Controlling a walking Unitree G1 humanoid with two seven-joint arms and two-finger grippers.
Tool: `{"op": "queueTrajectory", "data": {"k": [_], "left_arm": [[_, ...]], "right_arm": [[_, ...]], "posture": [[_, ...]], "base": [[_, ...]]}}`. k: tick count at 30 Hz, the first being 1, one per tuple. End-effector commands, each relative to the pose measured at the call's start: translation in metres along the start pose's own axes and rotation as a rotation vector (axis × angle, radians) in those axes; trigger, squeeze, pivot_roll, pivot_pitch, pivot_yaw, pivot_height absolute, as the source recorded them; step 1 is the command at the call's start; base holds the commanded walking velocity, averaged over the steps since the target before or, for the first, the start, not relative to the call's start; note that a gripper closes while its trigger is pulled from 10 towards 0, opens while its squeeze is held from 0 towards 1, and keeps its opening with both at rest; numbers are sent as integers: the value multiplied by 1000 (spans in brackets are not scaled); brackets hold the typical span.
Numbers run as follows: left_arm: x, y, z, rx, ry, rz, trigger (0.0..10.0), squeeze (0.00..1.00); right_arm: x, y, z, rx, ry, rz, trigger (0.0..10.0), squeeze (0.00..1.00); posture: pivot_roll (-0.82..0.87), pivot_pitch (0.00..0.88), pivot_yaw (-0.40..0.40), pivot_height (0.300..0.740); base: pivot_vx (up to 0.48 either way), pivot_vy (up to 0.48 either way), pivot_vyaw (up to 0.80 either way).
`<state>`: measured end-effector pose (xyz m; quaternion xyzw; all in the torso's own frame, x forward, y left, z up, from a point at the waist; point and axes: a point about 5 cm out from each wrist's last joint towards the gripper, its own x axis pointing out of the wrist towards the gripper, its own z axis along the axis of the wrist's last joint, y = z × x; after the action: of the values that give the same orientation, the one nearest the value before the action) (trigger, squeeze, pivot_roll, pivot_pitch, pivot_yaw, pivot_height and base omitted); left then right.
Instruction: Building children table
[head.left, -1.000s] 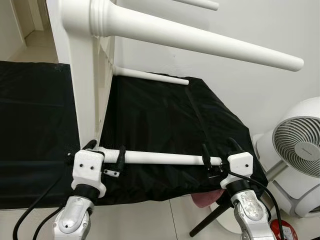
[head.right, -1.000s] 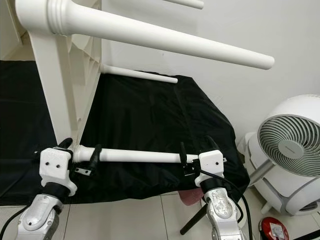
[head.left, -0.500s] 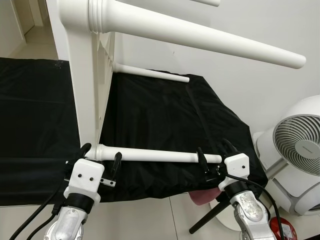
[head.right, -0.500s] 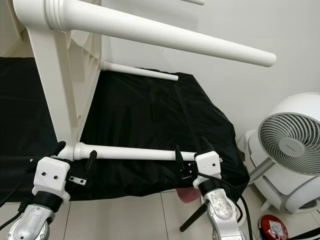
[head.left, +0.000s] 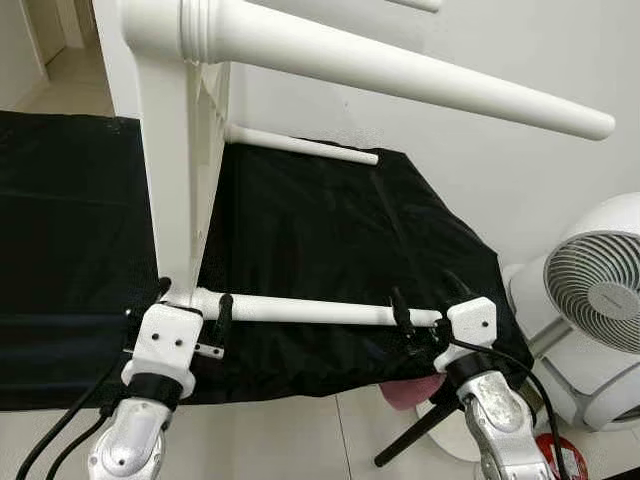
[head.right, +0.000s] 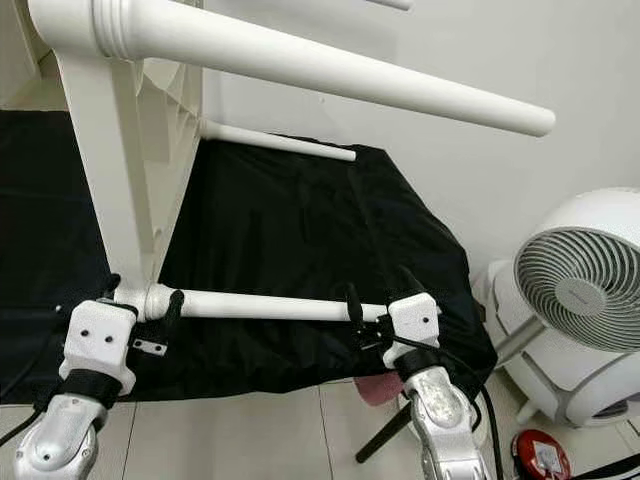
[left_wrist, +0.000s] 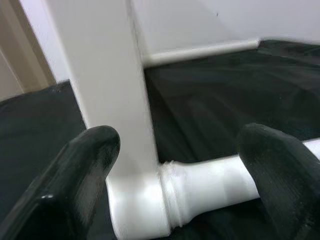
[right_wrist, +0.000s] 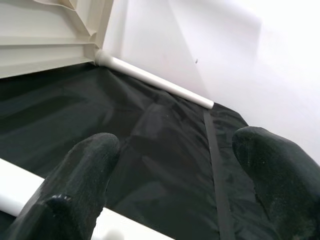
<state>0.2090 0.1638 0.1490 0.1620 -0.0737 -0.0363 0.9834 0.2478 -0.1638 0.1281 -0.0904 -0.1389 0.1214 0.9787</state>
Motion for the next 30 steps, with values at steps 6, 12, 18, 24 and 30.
{"op": "queueTrajectory", "data": {"k": [6,12,18,24,30], "left_arm": [[7,15,-9,18,56,269,10000,0],[12,22,-13,37,76,308,10000,0],[17,27,-16,81,87,344,10000,0],[32,28,-14,43,62,357,10000,0],[40,28,-11,53,42,352,10000,0]], "right_arm": [[3,2,2,32,-2,-19,10000,0],[6,3,3,38,-8,-24,10000,0],[7,2,3,43,-6,-30,10000,0],[12,4,6,54,-11,-32,10000,0],[14,6,8,68,-16,-33,10000,0]], "posture": [[68,0,-140,740],[62,0,-135,740],[62,0,-139,740],[62,0,-145,740],[58,0,-152,740]], "base": [[0,0,0],[0,0,0],[0,0,0],[0,0,0],[0,0,0]]}}
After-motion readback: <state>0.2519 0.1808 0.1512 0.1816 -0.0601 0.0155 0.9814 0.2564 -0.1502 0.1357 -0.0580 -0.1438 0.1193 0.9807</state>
